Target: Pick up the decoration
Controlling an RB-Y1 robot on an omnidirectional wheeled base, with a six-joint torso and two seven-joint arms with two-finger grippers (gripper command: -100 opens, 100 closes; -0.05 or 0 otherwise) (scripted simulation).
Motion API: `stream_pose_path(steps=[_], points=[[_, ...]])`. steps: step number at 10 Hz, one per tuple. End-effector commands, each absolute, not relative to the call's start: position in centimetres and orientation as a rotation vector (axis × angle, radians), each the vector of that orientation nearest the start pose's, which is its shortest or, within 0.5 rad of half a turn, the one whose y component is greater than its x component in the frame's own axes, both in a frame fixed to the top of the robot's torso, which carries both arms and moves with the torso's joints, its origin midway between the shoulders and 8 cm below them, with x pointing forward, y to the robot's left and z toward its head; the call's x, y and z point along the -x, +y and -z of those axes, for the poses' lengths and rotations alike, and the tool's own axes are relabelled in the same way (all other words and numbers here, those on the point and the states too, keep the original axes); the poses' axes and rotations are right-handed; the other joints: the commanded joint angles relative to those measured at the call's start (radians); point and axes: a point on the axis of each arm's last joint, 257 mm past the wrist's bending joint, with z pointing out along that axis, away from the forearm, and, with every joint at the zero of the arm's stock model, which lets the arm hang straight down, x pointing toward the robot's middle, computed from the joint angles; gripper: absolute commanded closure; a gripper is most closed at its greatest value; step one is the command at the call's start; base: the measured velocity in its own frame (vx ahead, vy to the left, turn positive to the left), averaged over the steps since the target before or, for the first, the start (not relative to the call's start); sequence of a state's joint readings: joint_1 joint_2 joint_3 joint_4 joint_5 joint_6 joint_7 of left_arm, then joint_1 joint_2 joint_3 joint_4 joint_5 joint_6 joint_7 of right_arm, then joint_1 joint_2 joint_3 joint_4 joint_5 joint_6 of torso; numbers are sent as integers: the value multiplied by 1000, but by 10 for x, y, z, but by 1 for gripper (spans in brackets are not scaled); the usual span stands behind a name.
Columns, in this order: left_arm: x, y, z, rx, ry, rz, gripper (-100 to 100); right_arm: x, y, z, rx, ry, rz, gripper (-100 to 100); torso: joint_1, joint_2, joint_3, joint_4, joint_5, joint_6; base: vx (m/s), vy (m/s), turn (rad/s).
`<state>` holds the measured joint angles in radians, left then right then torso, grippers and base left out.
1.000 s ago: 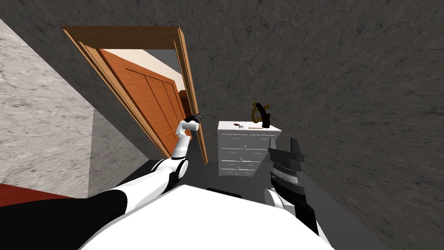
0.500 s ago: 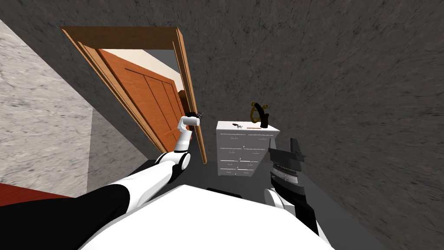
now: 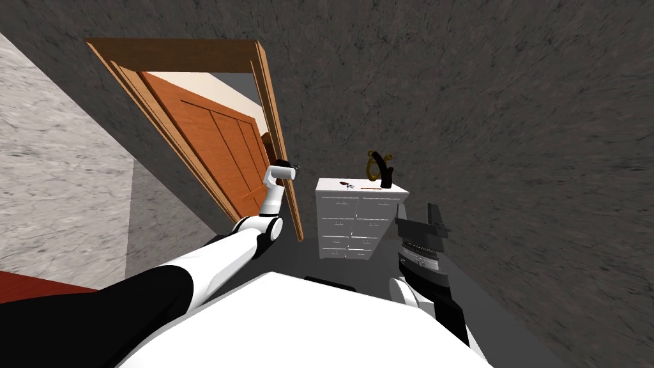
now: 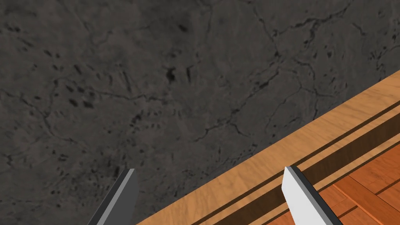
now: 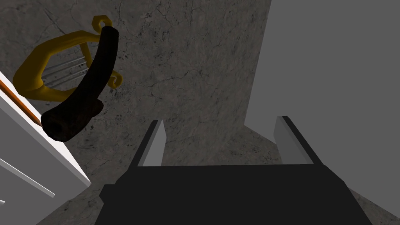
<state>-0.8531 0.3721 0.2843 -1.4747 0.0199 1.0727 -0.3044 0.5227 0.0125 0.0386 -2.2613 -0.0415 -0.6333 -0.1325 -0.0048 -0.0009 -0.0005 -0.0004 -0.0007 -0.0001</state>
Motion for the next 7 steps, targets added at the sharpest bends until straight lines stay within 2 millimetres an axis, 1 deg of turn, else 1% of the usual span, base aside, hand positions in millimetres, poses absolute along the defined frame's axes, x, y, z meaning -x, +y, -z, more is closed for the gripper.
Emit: stream_pose_path(steps=[1,2,3,5,6,7], points=[[-672,359,-28,1217,1503,619,-100,-323,-274,-33,-665,472,-1500,0,0,0,0,0,0,0,8,-72,1],[-671,359,-25,1227,1513,613,-100,-323,-274,-33,-665,472,-1500,0,-1,0,0,0,0,0,7,-37,2],[-674,357,-27,1253,1539,607,-100,-323,-274,-33,-665,472,-1500,0,1,0,0,0,0,0,21,-75,-10],[-673,355,-20,1281,1571,593,-100,-323,-274,-33,-665,472,-1500,0,-1,-1,-1,0,0,0,19,-56,2],[-674,352,-23,1307,1601,588,-100,-323,-274,-33,-665,472,-1500,0,1,0,0,0,0,0,12,-69,-9],[-674,350,-16,1332,1629,575,-100,-323,-274,-33,-665,472,-1500,0,-1,0,0,0,0,0,16,-86,1]])
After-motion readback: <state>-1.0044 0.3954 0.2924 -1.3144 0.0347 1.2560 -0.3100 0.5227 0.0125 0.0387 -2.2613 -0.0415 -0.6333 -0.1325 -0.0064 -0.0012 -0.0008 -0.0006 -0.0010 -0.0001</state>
